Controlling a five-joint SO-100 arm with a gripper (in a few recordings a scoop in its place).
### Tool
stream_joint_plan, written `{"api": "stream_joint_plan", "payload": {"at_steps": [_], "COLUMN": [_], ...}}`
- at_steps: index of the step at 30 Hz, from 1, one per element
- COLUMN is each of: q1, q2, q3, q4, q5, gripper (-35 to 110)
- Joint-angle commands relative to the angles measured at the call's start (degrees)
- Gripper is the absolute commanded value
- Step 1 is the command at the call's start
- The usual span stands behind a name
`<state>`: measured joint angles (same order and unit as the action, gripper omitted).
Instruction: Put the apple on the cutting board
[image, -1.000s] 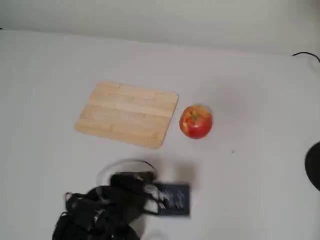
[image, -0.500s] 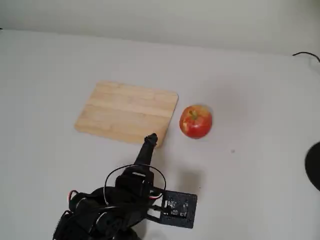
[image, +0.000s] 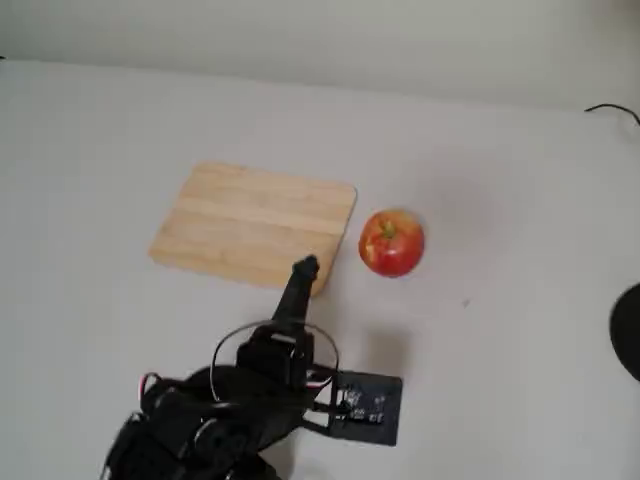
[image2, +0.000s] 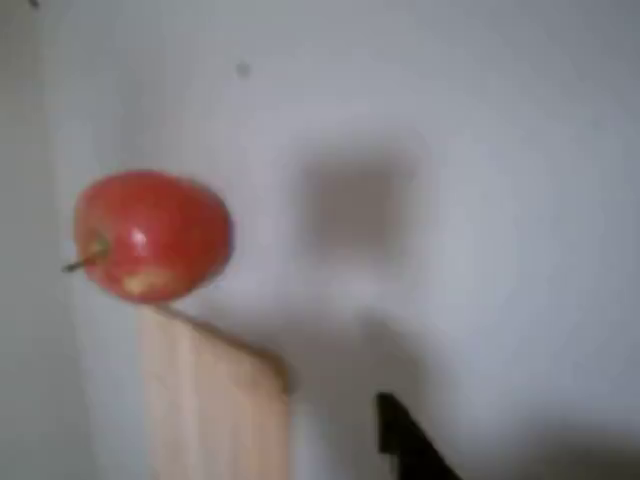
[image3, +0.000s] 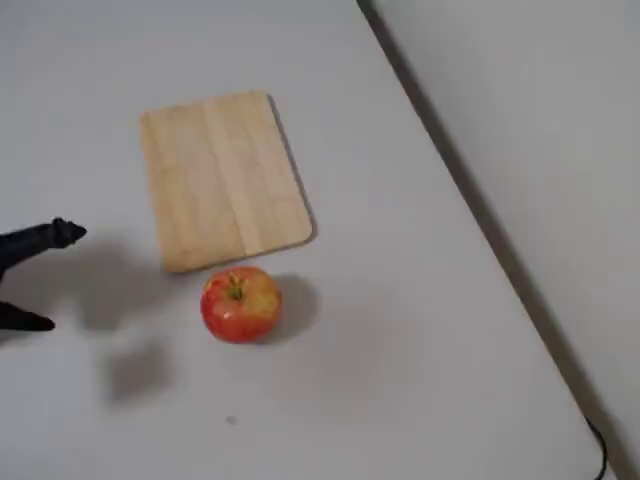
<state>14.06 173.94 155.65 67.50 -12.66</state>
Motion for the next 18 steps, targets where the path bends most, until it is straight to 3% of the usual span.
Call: {"api": "stream_joint_plan", "payload": {"at_steps": [1, 9, 18], "q1": [-0.6, -9.0, -8.9], "q2": [-24.5, -64.4, -96.7], "q3": [-21.3, -59.8, -87.4], "q4": [-0.5, 15.5, 19.2], "q5": [-1.2, -4.5, -6.9], "gripper": [65, 65, 65]}}
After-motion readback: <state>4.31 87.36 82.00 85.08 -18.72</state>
